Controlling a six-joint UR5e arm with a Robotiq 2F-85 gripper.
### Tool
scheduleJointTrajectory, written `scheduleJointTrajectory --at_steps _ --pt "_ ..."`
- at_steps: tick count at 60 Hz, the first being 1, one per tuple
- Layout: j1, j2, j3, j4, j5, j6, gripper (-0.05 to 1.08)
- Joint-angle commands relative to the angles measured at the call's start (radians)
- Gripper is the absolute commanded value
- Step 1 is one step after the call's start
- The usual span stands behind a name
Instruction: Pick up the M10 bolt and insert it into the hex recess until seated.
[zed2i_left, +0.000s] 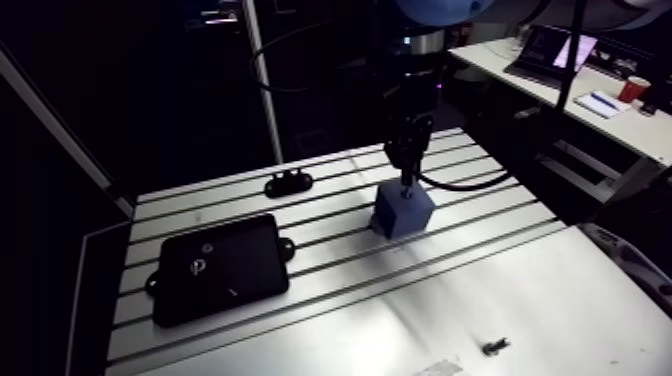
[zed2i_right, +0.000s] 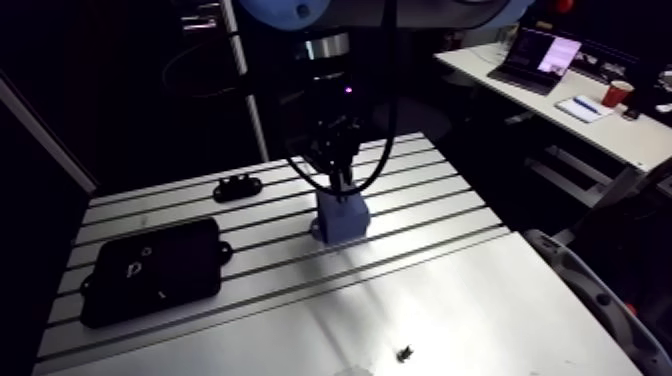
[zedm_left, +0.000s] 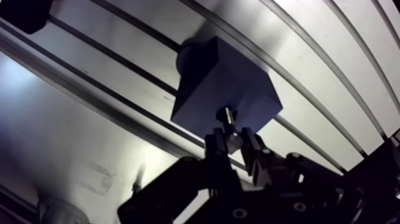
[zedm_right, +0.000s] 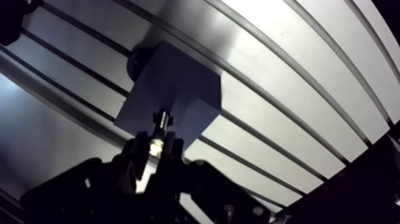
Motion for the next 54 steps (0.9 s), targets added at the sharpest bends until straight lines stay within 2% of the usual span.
scheduleJointTrajectory --at_steps 1,54 --pt "0.000 0.002 0.001 0.000 0.000 -0.001 0.85" --pt "0.001 0.000 0.019 -0.035 0.000 -0.003 0.85"
